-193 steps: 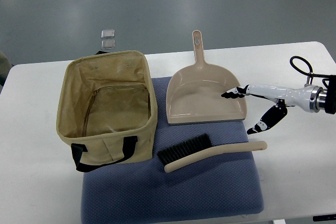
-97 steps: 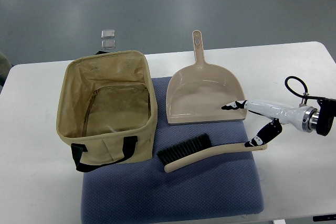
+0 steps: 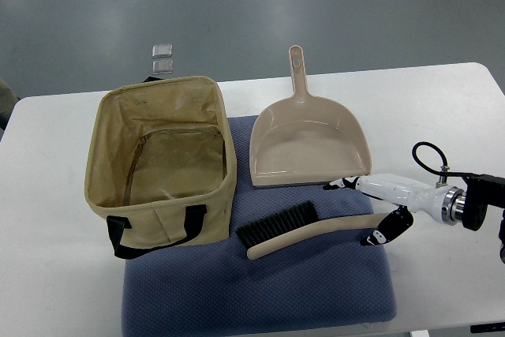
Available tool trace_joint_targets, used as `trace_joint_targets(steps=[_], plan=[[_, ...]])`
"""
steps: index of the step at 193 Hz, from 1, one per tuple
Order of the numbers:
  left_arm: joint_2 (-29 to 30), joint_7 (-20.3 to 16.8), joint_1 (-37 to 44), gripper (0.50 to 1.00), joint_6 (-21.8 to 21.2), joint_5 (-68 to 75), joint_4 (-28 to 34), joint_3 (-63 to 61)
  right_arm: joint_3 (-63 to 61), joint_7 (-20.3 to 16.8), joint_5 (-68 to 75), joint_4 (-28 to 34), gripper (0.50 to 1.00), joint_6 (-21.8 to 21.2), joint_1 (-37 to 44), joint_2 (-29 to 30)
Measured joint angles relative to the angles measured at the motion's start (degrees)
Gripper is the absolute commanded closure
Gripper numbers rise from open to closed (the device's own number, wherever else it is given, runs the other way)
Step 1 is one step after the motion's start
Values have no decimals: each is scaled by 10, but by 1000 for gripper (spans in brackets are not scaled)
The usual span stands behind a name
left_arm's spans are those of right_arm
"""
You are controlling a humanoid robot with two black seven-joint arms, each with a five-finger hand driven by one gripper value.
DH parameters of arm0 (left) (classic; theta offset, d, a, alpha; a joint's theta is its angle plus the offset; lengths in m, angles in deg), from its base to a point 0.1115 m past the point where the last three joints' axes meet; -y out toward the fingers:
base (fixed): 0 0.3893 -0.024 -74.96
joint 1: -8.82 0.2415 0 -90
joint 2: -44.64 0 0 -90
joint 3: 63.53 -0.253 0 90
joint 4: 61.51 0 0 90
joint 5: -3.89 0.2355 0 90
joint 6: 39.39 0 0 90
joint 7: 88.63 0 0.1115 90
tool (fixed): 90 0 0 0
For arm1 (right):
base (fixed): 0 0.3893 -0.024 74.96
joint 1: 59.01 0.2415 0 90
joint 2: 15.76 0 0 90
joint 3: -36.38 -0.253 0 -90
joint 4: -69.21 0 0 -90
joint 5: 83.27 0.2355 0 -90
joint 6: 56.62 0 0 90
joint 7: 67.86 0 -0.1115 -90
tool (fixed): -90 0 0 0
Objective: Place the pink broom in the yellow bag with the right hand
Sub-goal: 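Close the right hand around the brush handle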
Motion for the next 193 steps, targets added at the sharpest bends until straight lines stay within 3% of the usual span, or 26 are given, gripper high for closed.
trace_joint_targets(steps=[51,73,92,107,193], plan=[[0,0,0,500,0,0,0,0,2,-12,-19,-4,632,7,-5,1],[0,0,0,500,0,0,0,0,2,-13,-26,-4,707,7,-9,2],[0,0,0,500,0,0,0,0,2,-13,-32,-4,805,7,-11,2],[0,0,0,500,0,0,0,0,2,-13,-36,-4,848,7,-11,3],[0,0,0,500,0,0,0,0,2,-13,-61,-11,850,6,-14,11]])
